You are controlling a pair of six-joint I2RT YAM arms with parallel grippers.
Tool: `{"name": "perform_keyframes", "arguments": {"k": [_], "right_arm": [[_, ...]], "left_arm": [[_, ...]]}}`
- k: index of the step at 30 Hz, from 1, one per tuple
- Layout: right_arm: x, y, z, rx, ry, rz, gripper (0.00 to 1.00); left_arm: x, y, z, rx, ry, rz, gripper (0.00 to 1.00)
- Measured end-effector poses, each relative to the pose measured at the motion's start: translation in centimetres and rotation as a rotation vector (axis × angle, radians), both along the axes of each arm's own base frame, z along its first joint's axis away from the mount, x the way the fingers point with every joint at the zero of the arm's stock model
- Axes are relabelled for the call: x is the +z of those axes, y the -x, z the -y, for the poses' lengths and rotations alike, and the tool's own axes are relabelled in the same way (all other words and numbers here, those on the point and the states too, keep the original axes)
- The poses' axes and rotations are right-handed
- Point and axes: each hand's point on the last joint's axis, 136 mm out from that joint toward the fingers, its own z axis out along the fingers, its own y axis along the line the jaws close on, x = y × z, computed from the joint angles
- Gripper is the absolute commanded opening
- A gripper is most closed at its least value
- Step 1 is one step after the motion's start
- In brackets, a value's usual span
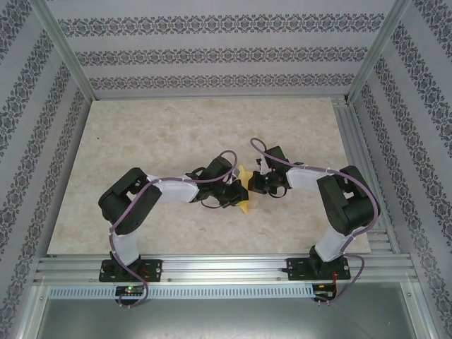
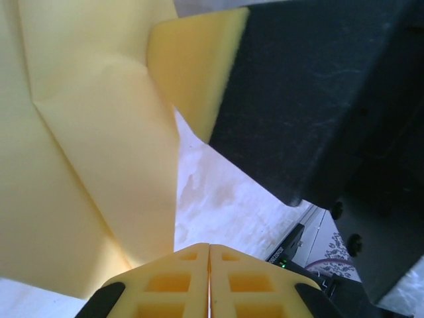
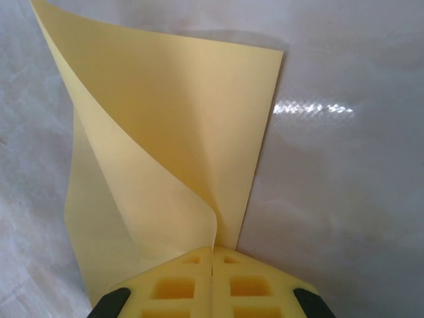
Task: Fold a paper plane with a square sheet of paper (fold left side to right side)
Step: Fourth fold the wing at the center of the table.
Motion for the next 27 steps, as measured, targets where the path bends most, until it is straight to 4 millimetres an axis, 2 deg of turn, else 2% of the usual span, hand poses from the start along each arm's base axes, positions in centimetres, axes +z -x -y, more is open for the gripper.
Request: {"name": "perform_keyframes", "arguments": {"k": [10,16,27], "right_arm": [[0.0,0.0,0.0,0.000,0.000,0.000,0.02],[0.0,0.0,0.0,0.000,0.001,-0.001,0.02],[0.0,-0.1,0.0,-0.001,0.006,-0.008,0.02]], "left_arm": [[-1.7,0.5,-0.4,0.009,-0.025,-0.041,0.09],[-2.8,1.0,0.1,-0.003,-0.030,-0.051,0.09],[-2.8,1.1,0.2,-0.004,-0.028,-0.049,0.09]]}}
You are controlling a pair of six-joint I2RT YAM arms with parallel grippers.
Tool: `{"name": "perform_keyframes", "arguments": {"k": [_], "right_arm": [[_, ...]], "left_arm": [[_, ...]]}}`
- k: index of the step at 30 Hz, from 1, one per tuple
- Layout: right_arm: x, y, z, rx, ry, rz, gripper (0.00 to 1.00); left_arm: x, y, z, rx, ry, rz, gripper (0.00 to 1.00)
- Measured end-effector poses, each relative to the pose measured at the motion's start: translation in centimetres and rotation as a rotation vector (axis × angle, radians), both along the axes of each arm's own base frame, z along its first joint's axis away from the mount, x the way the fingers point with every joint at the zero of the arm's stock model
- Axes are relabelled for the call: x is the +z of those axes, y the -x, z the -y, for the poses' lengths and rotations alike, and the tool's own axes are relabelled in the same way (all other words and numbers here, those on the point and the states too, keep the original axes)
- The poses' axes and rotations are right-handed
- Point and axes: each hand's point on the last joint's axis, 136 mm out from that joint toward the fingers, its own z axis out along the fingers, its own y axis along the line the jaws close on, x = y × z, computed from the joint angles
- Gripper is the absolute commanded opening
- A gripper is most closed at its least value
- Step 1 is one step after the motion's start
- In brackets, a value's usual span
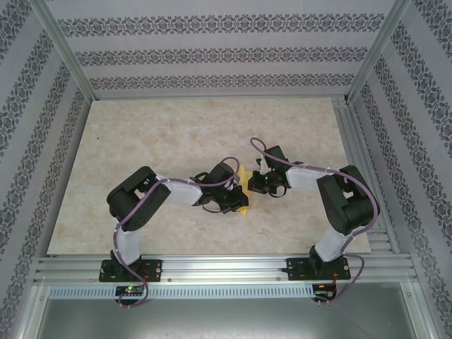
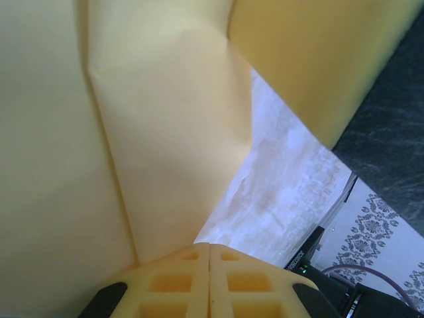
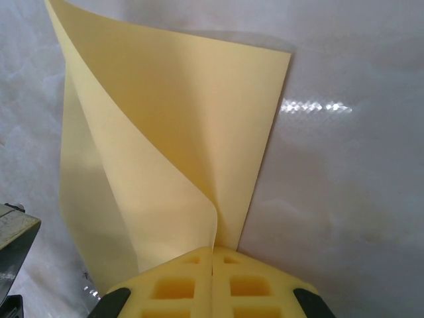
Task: Fold a paper plane with a square sheet of paper (fold left side to right side)
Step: Fourth fold the wing at the center of the table.
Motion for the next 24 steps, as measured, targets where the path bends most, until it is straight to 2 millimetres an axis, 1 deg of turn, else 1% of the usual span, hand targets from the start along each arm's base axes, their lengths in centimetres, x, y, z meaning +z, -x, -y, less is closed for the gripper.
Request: {"name": "perform_keyframes", "arguments": {"k": [13,24], "right_arm": [[0.01,-0.04,-0.02,0.006,0.006,-0.008,0.02],[-0.02,-0.16,-0.09,0.007,0.007,-0.012,0.02]], "left_arm": [[-0.62,0.21,-0.42,0.009,-0.008,0.001,0.09],[-0.03,0.07,0.16,0.006,0.003,0.005,0.19]]}}
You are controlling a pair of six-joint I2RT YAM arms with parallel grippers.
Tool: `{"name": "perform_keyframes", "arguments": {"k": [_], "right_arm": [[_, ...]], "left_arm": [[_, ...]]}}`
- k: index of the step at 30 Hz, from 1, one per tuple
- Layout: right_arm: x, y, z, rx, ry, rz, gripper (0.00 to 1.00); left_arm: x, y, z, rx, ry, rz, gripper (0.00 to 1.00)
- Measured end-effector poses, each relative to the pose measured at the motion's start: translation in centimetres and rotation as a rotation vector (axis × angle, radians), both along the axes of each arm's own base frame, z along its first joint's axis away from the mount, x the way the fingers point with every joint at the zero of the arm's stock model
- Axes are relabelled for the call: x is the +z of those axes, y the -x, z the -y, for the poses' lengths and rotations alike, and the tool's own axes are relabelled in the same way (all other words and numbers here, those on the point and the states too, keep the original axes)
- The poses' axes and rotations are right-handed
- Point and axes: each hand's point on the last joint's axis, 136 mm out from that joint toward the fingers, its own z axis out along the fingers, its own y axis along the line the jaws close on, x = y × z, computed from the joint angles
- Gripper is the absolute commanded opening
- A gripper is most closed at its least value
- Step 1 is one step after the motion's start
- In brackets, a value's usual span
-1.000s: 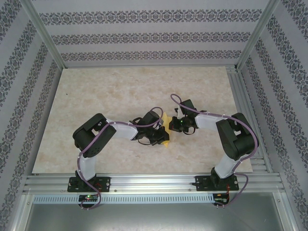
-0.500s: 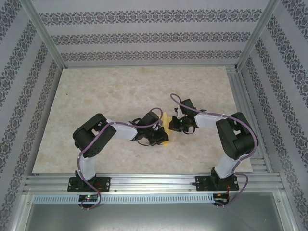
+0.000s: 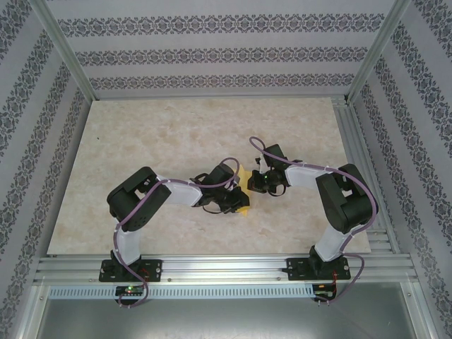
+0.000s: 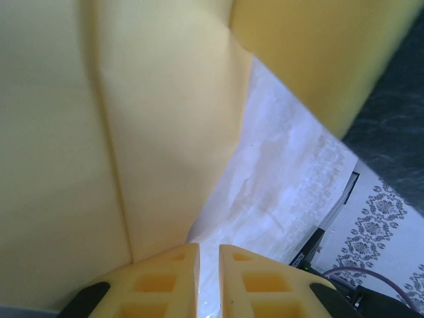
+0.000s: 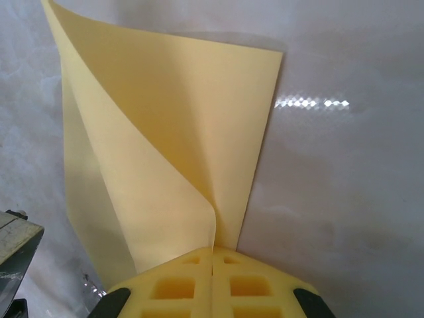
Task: Fold a paper plane with a square sheet of paper (fold left side to right side)
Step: Fourth fold the wing at the center of the table.
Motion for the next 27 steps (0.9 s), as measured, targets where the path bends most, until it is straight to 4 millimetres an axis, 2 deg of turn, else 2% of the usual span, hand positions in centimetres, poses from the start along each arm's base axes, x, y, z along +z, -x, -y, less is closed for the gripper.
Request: {"name": "perform_keyframes", "arguments": {"k": [11,18,27], "right_arm": [[0.0,0.0,0.0,0.008,0.002,0.006,0.01],[0.0,0.0,0.0,0.009,0.002,0.006,0.01],[0.0,0.0,0.0,0.008,0.002,0.006,0.01]], "left_arm": [[2.4,-0.6,-0.3,0.016,0.000,0.052,0.19],[1.3,-0.3,-1.2,0.030,-0.027,0.034,0.15],[0.3,-0.5,-1.1,0.033,-0.034,0.028,0.14]]}}
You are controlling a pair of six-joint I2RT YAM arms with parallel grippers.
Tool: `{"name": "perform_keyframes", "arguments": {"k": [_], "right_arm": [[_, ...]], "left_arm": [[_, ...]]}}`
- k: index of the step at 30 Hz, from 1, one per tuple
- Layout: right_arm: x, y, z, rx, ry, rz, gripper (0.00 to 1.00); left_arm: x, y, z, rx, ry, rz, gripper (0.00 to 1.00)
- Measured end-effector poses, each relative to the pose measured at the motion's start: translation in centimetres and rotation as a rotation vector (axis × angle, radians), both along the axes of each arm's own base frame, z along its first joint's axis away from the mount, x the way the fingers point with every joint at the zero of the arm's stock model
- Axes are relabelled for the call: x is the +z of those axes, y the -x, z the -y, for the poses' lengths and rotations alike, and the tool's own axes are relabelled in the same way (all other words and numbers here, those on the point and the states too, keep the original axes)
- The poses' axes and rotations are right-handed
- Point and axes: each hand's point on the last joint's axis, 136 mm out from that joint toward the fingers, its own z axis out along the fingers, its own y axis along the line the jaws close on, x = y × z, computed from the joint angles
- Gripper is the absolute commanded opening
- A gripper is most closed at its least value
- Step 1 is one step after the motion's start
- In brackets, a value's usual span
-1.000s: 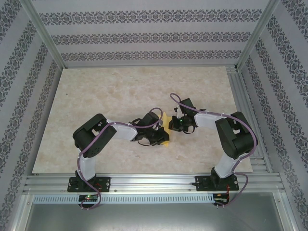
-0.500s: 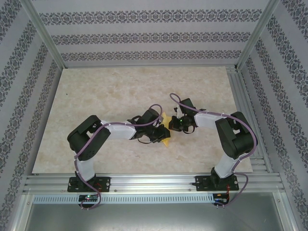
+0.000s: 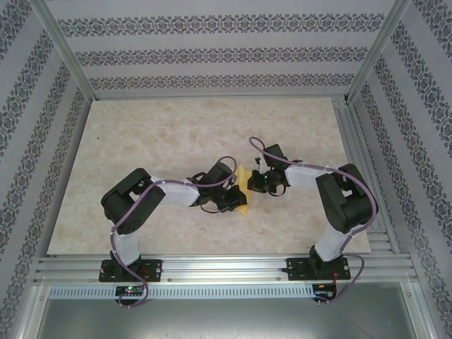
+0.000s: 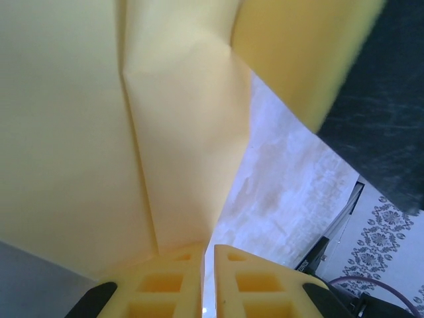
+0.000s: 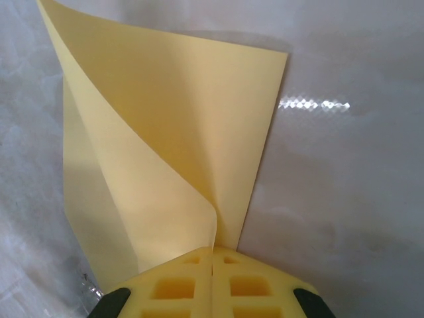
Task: Fold a paper plane with a square sheet of paper (fold left side to right side)
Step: Fourth fold the wing at the center of the table.
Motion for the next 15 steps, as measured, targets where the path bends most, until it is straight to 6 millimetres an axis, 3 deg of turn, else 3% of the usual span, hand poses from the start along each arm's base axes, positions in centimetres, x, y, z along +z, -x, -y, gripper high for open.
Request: {"name": "perform_keyframes", "arguments": {"k": [15], "right_arm": [[0.01,-0.01,-0.01,0.000,0.000,0.001,0.01]], "left_arm": [[-0.80,0.06,0.23,-0.004,0.005,-0.015,0.14]]}}
